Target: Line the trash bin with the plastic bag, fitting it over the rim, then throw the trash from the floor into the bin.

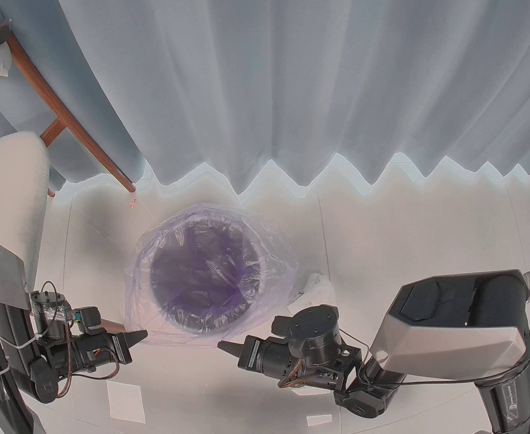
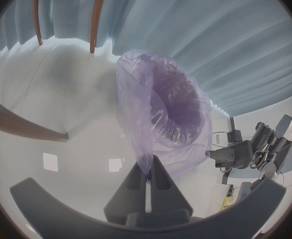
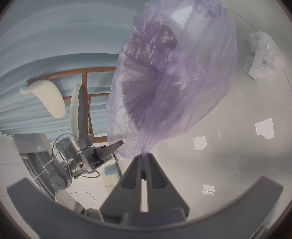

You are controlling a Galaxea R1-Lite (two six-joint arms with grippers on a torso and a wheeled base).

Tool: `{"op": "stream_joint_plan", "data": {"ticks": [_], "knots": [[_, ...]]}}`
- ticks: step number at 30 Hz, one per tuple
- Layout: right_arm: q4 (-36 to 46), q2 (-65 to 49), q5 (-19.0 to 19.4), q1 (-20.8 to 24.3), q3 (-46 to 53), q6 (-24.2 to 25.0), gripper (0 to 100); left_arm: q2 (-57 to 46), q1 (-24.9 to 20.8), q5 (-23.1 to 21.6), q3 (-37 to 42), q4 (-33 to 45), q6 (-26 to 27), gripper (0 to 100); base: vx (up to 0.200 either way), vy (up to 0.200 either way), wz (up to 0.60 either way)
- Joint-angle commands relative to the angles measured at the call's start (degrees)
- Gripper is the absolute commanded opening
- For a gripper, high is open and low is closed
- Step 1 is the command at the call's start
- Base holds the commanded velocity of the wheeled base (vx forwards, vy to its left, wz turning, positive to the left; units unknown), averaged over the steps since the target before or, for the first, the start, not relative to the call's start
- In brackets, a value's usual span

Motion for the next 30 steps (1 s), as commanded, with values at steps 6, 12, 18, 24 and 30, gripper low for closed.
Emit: {"op": "stream_joint_plan", "data": {"ticks": [6,12,18,24,30], "knots": [[-2.01,3.41,-2.43,1.03,1.68,-4.59,0,12.05,2.35,0.17,-4.44,-0.1,0.21,0,0.0,0.0,0.0],[-1.92,8.51,-9.55,-0.11,-0.69,-16.28,0,13.1,2.17,-0.1,-4.7,-0.1,-0.06,0,0.0,0.0,0.0],[-1.66,10.71,-12.89,-2.4,-3.42,-20.24,0,15.56,2.35,0.34,-6.2,-0.1,-0.23,0,0.0,0.0,0.0],[-1.92,10.53,-13.06,-3.36,-2.8,-20.5,0,16.62,2.08,0.17,-6.37,-0.19,-0.06,0,0.0,0.0,0.0],[-10.54,5.35,-13.06,-0.46,5.11,-19.89,100,11.08,0.06,-0.18,-3.03,-0.19,0.03,0,0.0,0.0,0.0]]}}
